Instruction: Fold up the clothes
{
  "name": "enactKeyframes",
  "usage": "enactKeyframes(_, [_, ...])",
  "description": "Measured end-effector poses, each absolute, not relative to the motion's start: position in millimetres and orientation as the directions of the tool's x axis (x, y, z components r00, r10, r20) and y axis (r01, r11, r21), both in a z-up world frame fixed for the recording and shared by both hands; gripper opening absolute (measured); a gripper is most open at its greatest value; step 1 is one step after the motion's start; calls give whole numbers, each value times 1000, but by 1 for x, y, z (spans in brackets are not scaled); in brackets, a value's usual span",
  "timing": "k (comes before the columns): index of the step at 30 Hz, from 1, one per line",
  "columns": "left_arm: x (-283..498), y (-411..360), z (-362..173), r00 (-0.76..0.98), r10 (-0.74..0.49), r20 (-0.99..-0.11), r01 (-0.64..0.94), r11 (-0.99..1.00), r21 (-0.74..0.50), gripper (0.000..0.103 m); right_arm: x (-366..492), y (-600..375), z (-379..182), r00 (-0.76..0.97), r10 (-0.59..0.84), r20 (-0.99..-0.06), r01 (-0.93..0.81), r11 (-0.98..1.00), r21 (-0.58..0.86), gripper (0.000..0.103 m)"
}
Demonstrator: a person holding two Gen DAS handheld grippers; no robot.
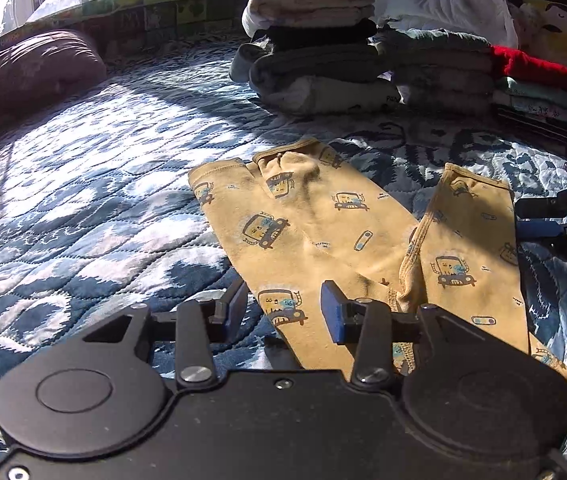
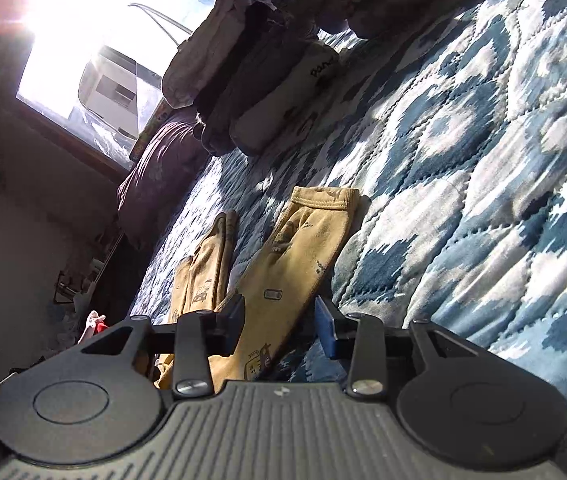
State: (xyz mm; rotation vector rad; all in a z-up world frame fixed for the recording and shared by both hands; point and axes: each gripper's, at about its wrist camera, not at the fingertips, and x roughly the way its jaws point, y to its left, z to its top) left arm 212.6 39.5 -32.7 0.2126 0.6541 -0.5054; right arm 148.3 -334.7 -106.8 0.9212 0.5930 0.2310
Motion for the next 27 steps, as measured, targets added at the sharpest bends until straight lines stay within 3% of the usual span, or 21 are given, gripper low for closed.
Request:
enactKeyframes(7, [133,69,-24,703,-379,-601,453,891,-32,36,147,-330,-108,826,428,-367,80,555,828,41])
enactKeyframes(10, [91,65,-21,716,-409,-566,489,872,-12,39,147,-323,-108,821,436,-367,78,552,830,41])
enactKeyframes(11, [81,60,-23,718,-411,-562,503,864,12,44,147,-321,-107,822,432,-371,78,560,825,41])
enactKeyframes(13, [65,47,-30,725,-385,-571,520,850,86,44,146,-318,-107,824,429,-371,78,561,824,41])
enactKeyframes(16, [64,28,-46,684,-355,-637,529,843,98,34,144,-314,-107,828,417,-374,82,570,817,41])
enactKeyframes(19, [64,18,-62,633,-387,-670,536,844,19,32,142,-312,-106,831,410,-376,81,580,811,41])
enactKeyframes(21, [56,12,-57,647,-372,-666,545,836,62,33,141,-312,-106,831,410,-375,79,580,811,41])
enactKeyframes(27, [54,23,-50,651,-411,-639,533,846,-1,34,137,-319,-106,843,397,-364,89,563,821,41])
